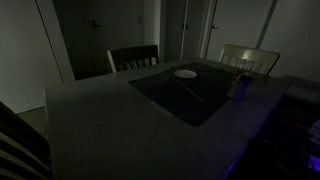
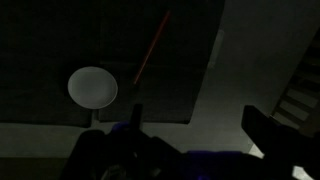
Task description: Put the straw inside the can
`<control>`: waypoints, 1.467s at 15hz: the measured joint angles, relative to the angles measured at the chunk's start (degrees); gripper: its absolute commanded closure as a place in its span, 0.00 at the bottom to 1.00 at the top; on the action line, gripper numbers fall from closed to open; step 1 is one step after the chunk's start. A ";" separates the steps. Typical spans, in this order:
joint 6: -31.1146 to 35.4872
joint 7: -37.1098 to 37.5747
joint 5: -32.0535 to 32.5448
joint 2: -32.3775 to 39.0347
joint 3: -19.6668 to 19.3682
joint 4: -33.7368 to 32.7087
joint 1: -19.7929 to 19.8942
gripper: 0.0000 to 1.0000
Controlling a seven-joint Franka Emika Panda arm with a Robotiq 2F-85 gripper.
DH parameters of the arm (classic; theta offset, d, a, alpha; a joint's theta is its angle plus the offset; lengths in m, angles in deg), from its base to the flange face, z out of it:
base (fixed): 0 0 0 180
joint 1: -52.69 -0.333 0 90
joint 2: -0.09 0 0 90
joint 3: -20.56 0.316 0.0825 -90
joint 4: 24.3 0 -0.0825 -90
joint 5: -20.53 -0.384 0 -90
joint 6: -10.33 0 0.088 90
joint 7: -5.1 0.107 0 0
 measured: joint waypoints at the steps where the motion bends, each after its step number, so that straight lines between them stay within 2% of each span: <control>1: 1.36 -0.26 -0.57 1.17 0.27 0.05 -0.09 0.00; 8: 16.07 0.04 -1.70 10.26 3.01 1.41 -0.14 0.00; 14: 26.70 4.87 -2.01 20.00 5.56 1.64 -0.12 0.00; 18: 28.46 6.49 -2.25 26.03 6.88 1.41 0.38 0.00; 22: 28.60 6.59 -2.14 26.64 7.34 1.28 0.61 0.00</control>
